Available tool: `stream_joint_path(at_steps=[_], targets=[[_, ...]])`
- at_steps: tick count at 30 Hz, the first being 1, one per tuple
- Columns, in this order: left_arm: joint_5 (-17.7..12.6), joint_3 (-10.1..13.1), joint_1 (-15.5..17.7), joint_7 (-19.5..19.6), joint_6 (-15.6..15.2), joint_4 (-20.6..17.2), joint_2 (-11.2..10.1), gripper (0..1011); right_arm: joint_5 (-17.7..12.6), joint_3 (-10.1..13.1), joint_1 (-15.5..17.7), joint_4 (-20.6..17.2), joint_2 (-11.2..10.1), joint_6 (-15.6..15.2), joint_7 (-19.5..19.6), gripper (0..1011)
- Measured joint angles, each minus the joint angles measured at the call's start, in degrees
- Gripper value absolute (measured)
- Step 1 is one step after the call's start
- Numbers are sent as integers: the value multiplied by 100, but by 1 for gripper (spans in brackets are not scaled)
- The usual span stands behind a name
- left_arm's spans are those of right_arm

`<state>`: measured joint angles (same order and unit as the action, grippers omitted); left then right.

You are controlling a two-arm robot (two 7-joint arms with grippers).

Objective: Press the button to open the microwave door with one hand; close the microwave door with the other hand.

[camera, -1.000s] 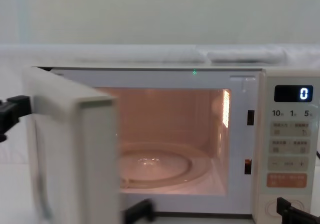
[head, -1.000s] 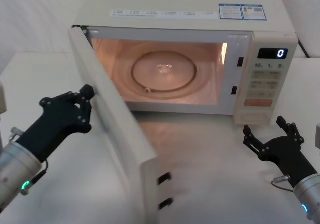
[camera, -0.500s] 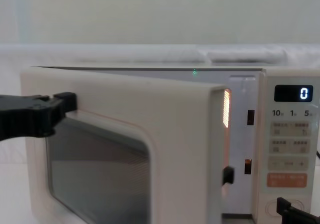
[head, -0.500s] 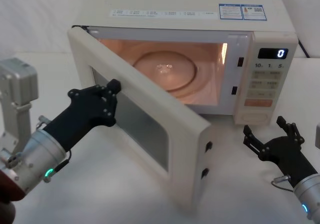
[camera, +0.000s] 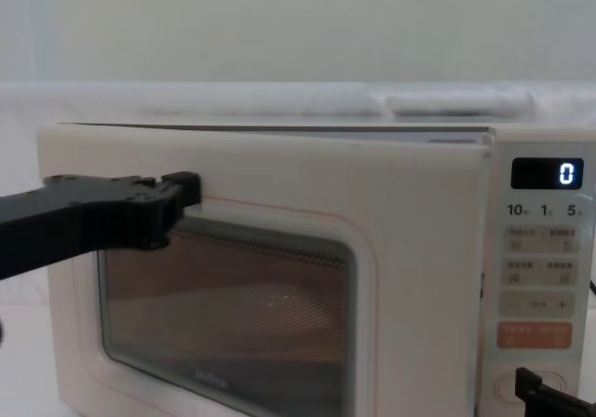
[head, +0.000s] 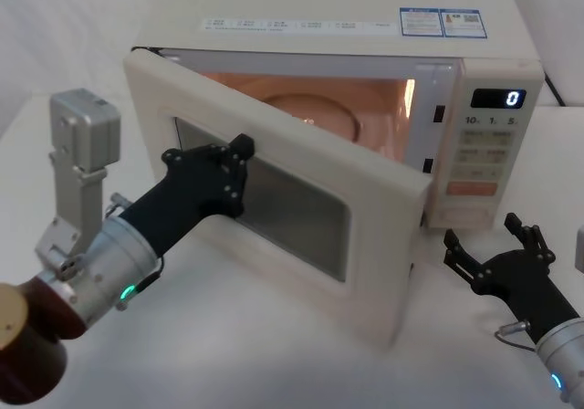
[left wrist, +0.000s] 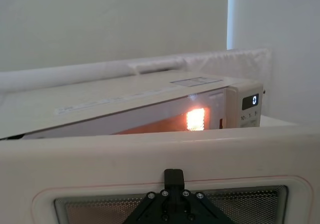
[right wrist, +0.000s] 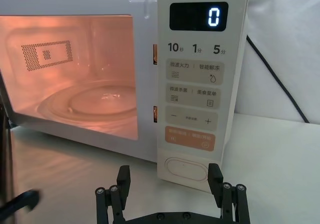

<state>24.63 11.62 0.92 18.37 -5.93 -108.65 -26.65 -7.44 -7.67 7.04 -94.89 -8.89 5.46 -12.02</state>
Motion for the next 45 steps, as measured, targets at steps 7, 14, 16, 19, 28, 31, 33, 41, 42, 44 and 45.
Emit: stream_joint_path(at_steps=[7,14,16,19,28,31,33,41,42,44,45], targets=[[-85,229,333,5,52,221,131,0,0,0,0,0,0,0,0,1002],[-143,408,598,7,41,461,262,0,0,0,0,0,0,0,0,1002],[-185,463,682,-4,29,529,299,0,0,0,-1,0,0,0,0,1002],[-281,545,793,-25,18,622,339,0,0,0,0,0,0,0,0,1002],[-460,658,1087,-87,-22,901,501,0,0,0,0,0,0,0,0,1003],[-485,667,1147,-96,-38,973,542,0,0,0,0,0,0,0,0,1002],[-504,671,1198,-103,-49,1038,575,0,0,0,0,0,0,0,0,1002],[-555,668,1347,-136,-84,1237,685,0,0,0,0,0,0,0,0,1002],[-561,665,1370,-142,-89,1267,700,0,0,0,0,0,0,0,0,1002],[-567,661,1392,-146,-94,1300,720,0,0,0,-1,0,0,0,0,1002],[-571,659,1402,-150,-95,1313,729,0,0,0,0,0,0,0,0,1002]])
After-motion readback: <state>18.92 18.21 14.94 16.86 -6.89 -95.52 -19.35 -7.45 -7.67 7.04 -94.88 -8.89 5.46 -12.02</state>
